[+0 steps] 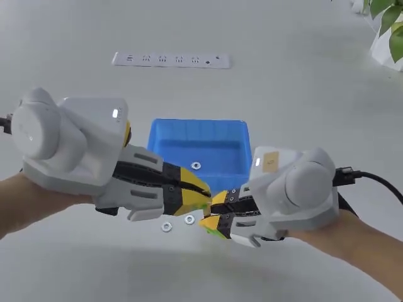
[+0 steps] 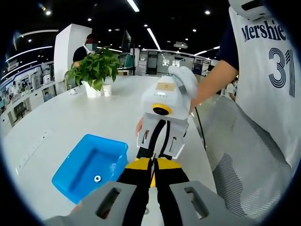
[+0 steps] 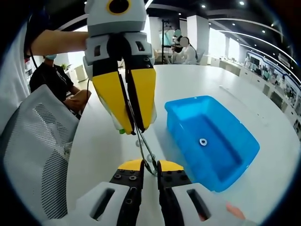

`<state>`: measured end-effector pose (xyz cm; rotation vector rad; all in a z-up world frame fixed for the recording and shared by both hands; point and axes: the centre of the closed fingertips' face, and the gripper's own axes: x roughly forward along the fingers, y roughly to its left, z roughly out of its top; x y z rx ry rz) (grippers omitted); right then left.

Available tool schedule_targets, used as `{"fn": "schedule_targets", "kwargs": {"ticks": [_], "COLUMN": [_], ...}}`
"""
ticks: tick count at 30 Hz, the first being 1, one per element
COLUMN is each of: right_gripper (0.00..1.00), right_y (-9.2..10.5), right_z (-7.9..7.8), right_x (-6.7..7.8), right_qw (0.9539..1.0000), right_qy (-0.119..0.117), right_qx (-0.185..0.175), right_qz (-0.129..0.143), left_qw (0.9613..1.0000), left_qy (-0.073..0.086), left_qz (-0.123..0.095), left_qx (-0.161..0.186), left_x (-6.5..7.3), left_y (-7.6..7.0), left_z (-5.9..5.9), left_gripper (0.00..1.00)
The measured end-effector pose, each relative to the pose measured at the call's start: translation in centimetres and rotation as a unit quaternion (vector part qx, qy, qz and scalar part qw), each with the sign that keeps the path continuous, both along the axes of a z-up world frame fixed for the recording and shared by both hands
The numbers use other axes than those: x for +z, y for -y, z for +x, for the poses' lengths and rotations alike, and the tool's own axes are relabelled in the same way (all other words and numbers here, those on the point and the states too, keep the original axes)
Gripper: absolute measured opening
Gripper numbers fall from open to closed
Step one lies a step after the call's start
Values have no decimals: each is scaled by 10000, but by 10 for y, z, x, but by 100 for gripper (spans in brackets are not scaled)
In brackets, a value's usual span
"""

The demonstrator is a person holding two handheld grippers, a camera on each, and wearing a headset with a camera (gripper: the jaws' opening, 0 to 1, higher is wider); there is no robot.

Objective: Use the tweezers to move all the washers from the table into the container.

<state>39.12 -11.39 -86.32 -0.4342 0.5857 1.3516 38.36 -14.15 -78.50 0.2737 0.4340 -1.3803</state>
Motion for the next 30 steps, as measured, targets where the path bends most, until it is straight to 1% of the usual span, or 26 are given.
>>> {"fn": "schedule_targets", "kwargs": {"ticks": [4, 7, 12, 18, 21, 23, 25, 30], "right_gripper": [12, 12, 11, 11, 11, 11, 11, 11], "right_y": [0, 0, 0, -2, -4, -5, -5, -7], "right_z": [0, 0, -1, -1, -2, -1, 0, 5], "right_x": [0, 0, 7, 18, 27, 32, 39, 54], "right_qw": [10000, 10000, 10000, 9999, 9997, 9995, 9993, 9984], "right_qy": [-2, 14, 62, 126, 197, 287, 360, 532], "right_qx": [-22, 1, 5, 0, 17, 49, 60, 68], "right_qz": [-6, -53, -5, 72, 115, 107, 128, 166], "left_qw": [10000, 9999, 9999, 9997, 9995, 9994, 9991, 9982], "left_qy": [8, 48, 108, 226, 295, 340, 409, 595], "left_qz": [13, 86, 109, 113, 119, 111, 82, 89], "left_qx": [0, -36, -36, -37, -37, -28, -15, -38], "left_x": [0, 1, 6, 19, 26, 31, 38, 53], "left_y": [0, 0, -1, -3, -6, -7, -8, -10], "left_z": [1, 1, 1, 0, -1, 0, 0, 3], "left_gripper": [6, 6, 6, 6, 6, 6, 6, 6]}}
